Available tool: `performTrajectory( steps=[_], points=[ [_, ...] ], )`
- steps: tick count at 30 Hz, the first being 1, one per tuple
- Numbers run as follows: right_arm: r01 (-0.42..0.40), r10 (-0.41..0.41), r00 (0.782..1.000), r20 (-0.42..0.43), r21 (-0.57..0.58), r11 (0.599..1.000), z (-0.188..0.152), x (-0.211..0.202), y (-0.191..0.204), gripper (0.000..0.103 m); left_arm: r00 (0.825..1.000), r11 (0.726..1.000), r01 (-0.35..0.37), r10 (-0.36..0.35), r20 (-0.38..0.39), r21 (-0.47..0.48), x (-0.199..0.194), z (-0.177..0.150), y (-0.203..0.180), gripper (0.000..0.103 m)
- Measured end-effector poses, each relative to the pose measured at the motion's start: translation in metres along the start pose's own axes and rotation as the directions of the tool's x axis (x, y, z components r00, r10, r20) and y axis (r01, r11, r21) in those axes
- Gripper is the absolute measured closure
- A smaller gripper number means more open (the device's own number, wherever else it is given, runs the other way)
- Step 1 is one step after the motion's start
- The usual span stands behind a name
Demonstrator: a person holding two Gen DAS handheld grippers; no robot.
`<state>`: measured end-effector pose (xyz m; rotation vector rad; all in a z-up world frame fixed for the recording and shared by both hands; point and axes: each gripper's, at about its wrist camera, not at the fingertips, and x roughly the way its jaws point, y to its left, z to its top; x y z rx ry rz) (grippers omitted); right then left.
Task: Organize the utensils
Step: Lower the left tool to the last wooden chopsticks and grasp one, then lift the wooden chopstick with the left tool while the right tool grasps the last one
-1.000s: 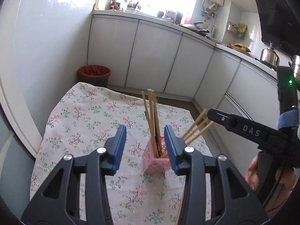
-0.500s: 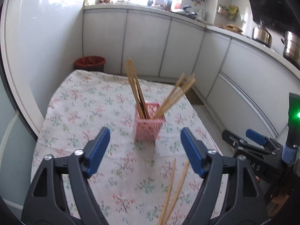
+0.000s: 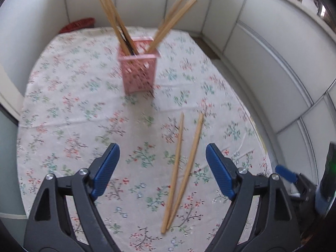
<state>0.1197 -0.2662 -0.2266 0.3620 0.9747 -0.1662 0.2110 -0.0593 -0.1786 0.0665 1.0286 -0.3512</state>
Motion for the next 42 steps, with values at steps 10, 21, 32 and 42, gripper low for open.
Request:
performTrajectory(
  steps=[10, 21, 32, 42],
  points=[
    [-0.007, 0.006, 0.998, -0.068, -0.026, 1.000, -0.014, 0.014, -0.003, 0.016, 0.969, 1.000, 0.005, 0.001, -0.246, 0.023, 0.078, 0.042, -0.032, 0.019],
    [0.026, -0.026, 0.994, -0.102, -0.008, 1.000, -0.009, 0.024, -0.009, 0.016, 0.933, 0.998, -0.059, 0.062, -0.356, 0.019, 0.147, 0.055, -0.041, 0.066],
    [0.077, -0.081, 0.993, -0.091, -0.046, 0.996, -0.005, 0.030, 0.002, 0.016, 0.957, 0.995, -0.080, 0.093, -0.274, 0.059, 0.135, 0.025, -0.036, 0.098],
    [0.104, -0.109, 0.990, -0.094, -0.051, 0.993, 0.048, 0.058, 0.046, 0.016, 1.000, 0.999, 0.017, -0.017, -0.003, -0.039, 0.009, -0.001, 0.022, 0.098]
  ],
)
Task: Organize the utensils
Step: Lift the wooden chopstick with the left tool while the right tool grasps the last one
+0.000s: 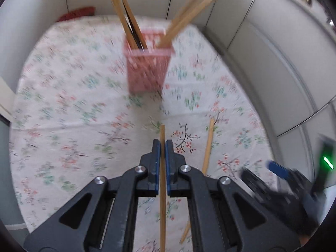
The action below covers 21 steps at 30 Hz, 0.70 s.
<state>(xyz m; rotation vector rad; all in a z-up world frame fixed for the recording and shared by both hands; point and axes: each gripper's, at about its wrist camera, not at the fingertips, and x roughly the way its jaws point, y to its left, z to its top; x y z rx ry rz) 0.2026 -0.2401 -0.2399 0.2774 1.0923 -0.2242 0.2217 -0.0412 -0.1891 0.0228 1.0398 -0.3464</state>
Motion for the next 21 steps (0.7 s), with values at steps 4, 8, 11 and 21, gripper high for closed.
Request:
performTrajectory(
  steps=[4, 8, 11, 21],
  points=[
    [-0.016, 0.019, 0.999, -0.050, 0.072, 0.997, 0.024, 0.024, 0.025, 0.016, 0.996, 1.000, 0.019, -0.021, 0.086, 0.019, -0.040, 0.016, 0.011, 0.098],
    [0.032, -0.026, 0.996, -0.081, 0.078, 0.996, 0.037, 0.049, 0.056, 0.016, 0.991, 0.999, 0.029, -0.031, 0.129, 0.015, -0.061, 0.013, 0.022, 0.098],
    [0.044, -0.037, 0.993, -0.110, 0.059, 0.997, 0.039, 0.065, 0.075, 0.016, 0.989, 1.000, 0.029, -0.030, 0.147, 0.009, -0.069, 0.011, 0.031, 0.098],
    [0.062, -0.064, 0.997, -0.051, -0.051, 0.997, 0.024, 0.054, 0.093, 0.096, 0.985, 0.999, 0.038, -0.037, 0.169, -0.001, -0.076, 0.009, 0.034, 0.098]
  ],
)
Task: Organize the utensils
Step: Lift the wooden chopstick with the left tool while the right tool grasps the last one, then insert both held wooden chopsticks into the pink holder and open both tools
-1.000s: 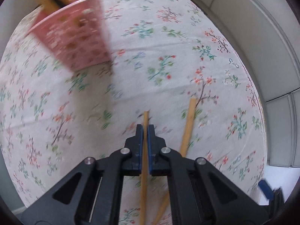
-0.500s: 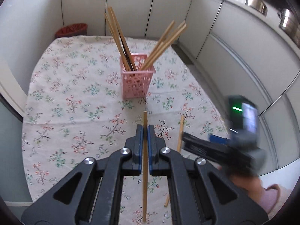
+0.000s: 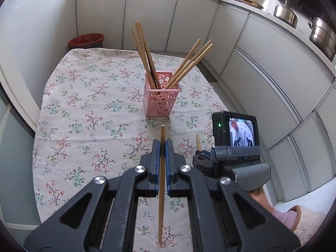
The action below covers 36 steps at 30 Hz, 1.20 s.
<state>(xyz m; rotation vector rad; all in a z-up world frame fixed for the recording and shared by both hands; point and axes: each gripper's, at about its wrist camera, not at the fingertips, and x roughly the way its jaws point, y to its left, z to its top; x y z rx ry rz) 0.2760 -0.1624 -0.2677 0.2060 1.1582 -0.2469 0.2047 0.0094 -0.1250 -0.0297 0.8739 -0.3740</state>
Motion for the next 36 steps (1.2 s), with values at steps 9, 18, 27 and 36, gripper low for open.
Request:
performTrajectory(
  steps=[9, 18, 27, 36],
  points=[
    [-0.036, 0.068, 0.965, 0.254, -0.129, 0.991, -0.044, -0.105, -0.008, 0.096, 0.998, 1.000, 0.008, -0.008, 0.067, -0.005, -0.034, -0.004, -0.014, 0.098],
    [-0.068, 0.144, 0.916, 0.375, -0.207, 0.976, -0.034, -0.191, -0.004, 0.096, 0.990, 1.000, -0.007, 0.007, 0.141, 0.001, -0.071, 0.009, -0.027, 0.098],
    [-0.155, 0.260, 0.855, 0.448, -0.259, 0.953, -0.005, -0.276, -0.010, 0.096, 0.975, 1.000, -0.009, 0.006, 0.221, 0.014, -0.100, 0.051, -0.033, 0.098],
    [-0.248, 0.360, 0.793, 0.491, -0.278, 0.928, 0.035, -0.318, -0.012, 0.095, 0.966, 1.000, -0.011, 0.006, 0.258, 0.017, -0.094, 0.087, -0.040, 0.098]
  ],
)
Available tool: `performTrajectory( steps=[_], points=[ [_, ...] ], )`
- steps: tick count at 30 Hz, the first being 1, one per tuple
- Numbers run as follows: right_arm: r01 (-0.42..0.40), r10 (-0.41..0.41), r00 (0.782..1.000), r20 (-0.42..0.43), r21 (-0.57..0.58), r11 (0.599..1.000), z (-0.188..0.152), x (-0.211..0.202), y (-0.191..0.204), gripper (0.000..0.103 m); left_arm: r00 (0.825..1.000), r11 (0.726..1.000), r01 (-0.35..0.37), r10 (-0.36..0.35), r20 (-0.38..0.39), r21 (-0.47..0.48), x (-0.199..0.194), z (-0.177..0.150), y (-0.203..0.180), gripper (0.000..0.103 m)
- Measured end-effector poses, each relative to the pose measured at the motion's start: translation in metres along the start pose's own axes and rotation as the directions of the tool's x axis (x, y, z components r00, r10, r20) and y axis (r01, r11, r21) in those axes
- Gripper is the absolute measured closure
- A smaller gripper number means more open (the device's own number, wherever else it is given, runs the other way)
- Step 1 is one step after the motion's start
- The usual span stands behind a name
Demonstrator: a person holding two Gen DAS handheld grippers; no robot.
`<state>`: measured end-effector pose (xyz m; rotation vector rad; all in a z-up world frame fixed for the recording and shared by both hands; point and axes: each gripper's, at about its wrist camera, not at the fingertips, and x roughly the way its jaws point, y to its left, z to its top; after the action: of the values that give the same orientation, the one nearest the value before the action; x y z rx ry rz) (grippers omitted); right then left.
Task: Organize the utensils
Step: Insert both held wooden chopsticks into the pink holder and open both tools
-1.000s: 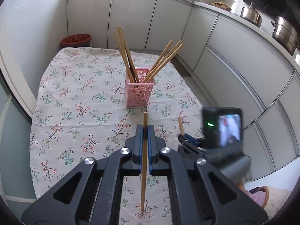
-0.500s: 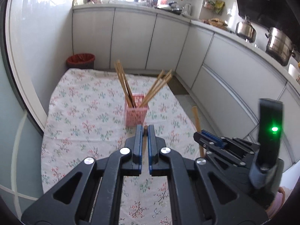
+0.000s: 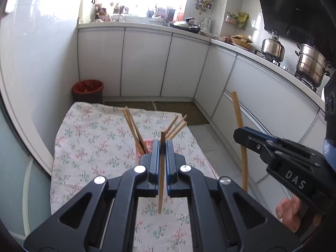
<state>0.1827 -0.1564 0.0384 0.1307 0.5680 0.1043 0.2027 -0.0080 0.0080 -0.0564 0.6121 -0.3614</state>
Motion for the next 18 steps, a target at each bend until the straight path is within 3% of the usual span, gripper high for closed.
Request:
performTrajectory(
  steps=[9, 18],
  points=[
    [-0.045, 0.039, 0.989, 0.146, 0.039, 0.998, 0.043, 0.032, -0.002, 0.095, 0.996, 0.999, -0.034, 0.034, 0.079, -0.002, 0.035, 0.050, -0.002, 0.098],
    [-0.083, 0.051, 0.947, 0.318, 0.090, 0.992, 0.061, 0.103, -0.016, 0.095, 0.992, 0.999, -0.037, 0.041, 0.118, -0.039, 0.084, 0.064, 0.018, 0.098]
  ],
)
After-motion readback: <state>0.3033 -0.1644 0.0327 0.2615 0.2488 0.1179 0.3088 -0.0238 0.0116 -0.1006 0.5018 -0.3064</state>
